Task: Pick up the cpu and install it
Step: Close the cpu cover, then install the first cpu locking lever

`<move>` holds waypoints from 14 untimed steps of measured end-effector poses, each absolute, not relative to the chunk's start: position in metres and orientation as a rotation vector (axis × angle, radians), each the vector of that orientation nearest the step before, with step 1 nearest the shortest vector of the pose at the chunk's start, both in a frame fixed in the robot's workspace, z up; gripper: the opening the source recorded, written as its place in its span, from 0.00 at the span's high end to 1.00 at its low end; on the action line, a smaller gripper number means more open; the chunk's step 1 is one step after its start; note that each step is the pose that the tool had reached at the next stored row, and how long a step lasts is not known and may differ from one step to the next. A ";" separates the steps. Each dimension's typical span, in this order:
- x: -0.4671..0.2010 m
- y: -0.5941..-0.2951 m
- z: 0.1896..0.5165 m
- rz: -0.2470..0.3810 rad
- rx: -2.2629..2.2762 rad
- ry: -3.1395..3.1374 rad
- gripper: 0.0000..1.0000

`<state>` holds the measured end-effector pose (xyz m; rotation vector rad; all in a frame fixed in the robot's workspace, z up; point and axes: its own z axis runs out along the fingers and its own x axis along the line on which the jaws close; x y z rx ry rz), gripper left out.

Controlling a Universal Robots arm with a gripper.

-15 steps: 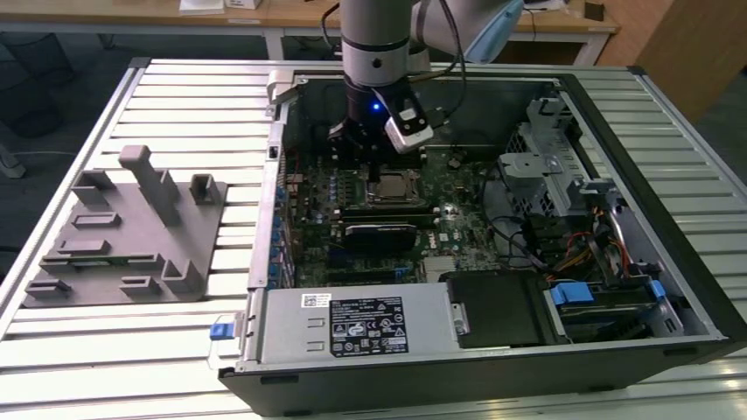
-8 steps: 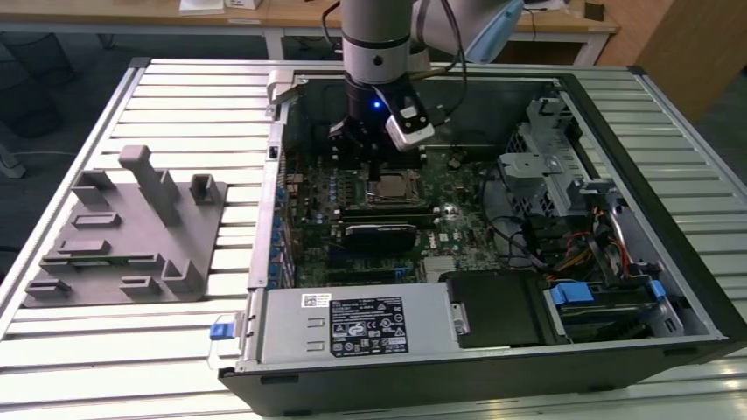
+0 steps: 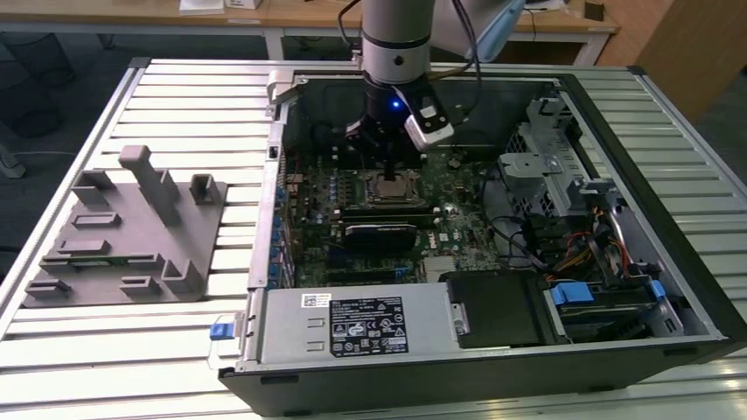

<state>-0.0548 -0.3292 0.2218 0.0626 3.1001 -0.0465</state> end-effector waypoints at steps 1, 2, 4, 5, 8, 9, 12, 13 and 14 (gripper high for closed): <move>-0.053 -0.329 0.222 -0.047 0.062 3.100 0.89; -0.052 -0.329 0.222 -0.047 0.062 3.100 0.89; -0.052 -0.329 0.222 -0.047 0.063 3.100 0.89; -0.052 -0.329 0.224 -0.047 0.063 3.100 0.89; -0.052 -0.329 0.228 -0.047 0.063 3.100 0.89; -0.052 -0.329 0.228 -0.046 0.063 3.100 0.89; -0.052 -0.329 0.228 -0.046 0.063 3.100 0.89; -0.052 -0.329 0.229 -0.047 0.063 3.100 0.89; -0.052 -0.329 0.229 -0.047 0.063 3.100 0.89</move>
